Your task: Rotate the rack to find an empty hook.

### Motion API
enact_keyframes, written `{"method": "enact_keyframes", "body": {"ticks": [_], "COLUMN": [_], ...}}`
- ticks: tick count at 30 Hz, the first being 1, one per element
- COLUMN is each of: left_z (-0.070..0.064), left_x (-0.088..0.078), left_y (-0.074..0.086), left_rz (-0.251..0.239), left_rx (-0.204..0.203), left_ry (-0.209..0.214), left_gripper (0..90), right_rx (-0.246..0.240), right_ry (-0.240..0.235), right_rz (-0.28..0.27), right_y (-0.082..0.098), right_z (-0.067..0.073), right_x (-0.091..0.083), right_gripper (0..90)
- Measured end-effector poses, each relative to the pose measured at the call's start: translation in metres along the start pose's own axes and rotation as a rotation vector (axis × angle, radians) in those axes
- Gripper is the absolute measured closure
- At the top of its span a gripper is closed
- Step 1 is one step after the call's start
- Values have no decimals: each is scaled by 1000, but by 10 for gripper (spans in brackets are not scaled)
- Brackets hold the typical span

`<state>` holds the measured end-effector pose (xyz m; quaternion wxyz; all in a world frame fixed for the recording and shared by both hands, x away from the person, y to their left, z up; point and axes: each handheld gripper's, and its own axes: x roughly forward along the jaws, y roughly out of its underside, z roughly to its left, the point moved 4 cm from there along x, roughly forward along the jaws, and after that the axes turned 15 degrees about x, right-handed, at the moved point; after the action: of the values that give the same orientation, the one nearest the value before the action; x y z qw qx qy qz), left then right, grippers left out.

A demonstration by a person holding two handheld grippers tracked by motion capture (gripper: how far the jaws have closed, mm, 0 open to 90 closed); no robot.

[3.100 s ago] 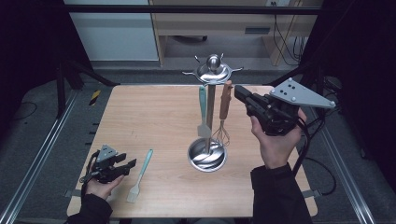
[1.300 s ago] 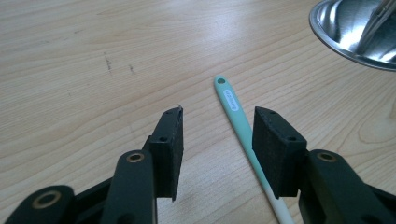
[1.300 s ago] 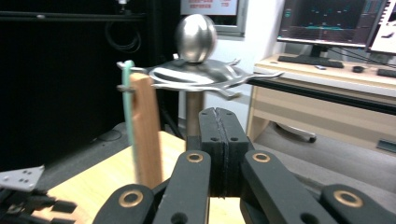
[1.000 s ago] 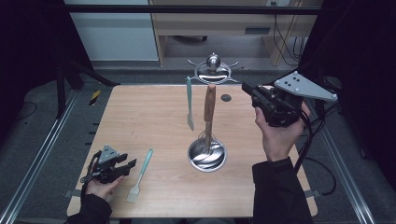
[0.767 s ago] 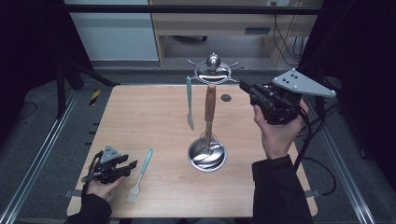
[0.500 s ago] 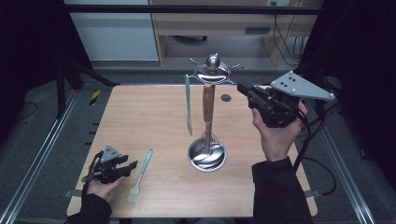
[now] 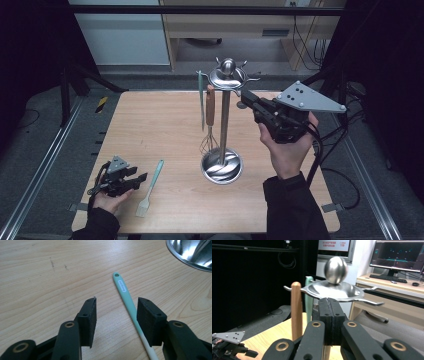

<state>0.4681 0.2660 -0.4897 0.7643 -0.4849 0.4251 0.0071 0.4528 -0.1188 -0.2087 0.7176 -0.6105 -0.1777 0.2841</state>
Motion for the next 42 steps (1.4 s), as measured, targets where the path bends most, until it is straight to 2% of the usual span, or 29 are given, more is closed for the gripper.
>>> {"method": "enact_keyframes", "body": {"ticks": [6, 15, 42], "left_z": [0, 0, 1], "left_x": [-1, -1, -1], "left_y": [-1, -1, 0], "left_rz": [-4, 1, 7], "left_rx": [-6, -10, -13], "left_ry": [-1, -2, 1], "left_gripper": [500, 491, 471], "right_rx": [-6, -8, -8], "right_ry": [-28, -42, -60], "right_rz": [5, 12, 30], "right_y": [2, 3, 5], "right_z": [10, 16, 34], "right_x": [6, 12, 33], "right_gripper": [900, 900, 900]}}
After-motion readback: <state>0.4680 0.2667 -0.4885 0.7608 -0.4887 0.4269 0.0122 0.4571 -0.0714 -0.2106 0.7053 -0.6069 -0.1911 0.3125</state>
